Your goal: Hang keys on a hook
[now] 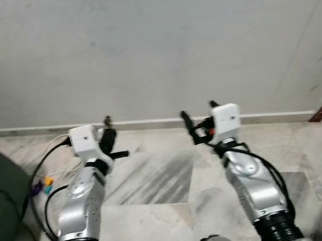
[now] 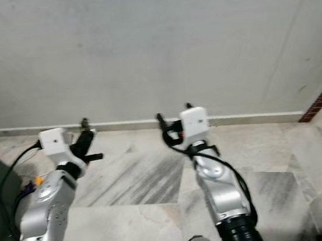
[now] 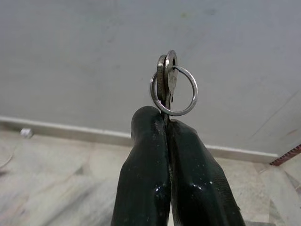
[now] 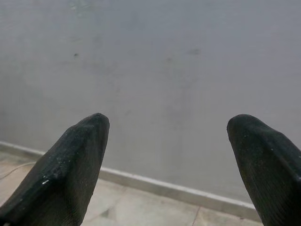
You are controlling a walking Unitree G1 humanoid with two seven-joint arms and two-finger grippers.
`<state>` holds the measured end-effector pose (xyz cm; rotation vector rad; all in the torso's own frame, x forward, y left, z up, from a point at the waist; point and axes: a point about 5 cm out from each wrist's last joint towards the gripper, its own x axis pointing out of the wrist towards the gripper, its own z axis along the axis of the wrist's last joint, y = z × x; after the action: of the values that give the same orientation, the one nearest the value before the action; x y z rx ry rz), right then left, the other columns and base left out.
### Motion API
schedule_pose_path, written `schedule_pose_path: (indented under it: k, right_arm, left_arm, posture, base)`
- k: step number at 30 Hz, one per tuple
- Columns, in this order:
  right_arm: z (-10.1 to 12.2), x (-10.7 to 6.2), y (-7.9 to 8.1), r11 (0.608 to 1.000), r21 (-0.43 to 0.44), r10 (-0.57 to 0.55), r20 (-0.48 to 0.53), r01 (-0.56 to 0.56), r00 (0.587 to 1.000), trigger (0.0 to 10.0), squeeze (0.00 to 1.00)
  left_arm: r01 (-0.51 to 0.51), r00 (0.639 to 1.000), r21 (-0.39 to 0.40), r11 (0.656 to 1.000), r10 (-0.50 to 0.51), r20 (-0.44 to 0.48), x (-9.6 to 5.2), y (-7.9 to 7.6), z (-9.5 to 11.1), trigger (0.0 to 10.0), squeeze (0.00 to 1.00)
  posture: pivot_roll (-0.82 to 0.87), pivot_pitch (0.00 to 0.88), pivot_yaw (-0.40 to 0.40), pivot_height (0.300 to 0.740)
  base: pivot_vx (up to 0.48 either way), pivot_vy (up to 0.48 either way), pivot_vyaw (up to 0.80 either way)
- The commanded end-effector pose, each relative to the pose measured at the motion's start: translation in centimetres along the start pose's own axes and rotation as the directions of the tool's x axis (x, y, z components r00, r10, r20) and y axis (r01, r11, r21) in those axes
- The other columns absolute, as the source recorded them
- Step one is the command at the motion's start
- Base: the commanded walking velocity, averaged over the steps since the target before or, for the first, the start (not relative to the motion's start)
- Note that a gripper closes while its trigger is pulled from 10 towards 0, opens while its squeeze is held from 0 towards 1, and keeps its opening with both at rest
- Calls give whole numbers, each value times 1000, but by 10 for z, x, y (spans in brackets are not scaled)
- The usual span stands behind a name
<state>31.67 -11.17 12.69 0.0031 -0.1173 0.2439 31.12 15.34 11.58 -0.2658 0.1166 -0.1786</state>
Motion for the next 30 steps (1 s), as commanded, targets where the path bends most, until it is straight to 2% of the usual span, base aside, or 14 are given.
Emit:
schedule_pose_path:
  k: [1, 13, 19, 30]
  right_arm:
    - [1, 2, 11, 999, 18, 33, 7, -33, 999, 10000, 0]
    - [1, 2, 9, 999, 21, 31, 8, -31, 999, 10000, 0]
    - [1, 2, 11, 999, 18, 37, 9, -37, 999, 10000, 0]
    - [2, 3, 10, 999, 16, 39, 11, -39, 999, 10000, 0]
  left_arm:
    - [-25, 1000, 13, 1000, 25, 2, -3, 9, 3, 10000, 0]
    - [-30, 1000, 6, 1000, 30, -6, -3, 9, 2, 10000, 0]
    - [-77, 997, -13, 997, 77, -4, -2, 11, 1, 10000, 0]
    - [-84, 996, -4, 996, 84, -6, 0, 11, 2, 10000, 0]
  posture:
    - [-24, 194, 50, 740]
    - [-23, 195, 48, 740]
    - [-25, 195, 45, 740]
    - [-23, 191, 44, 740]
  base:
    - [368, 0, -800]
    - [331, 0, -777]
    - [0, 0, 0]
    - [0, 0, 0]
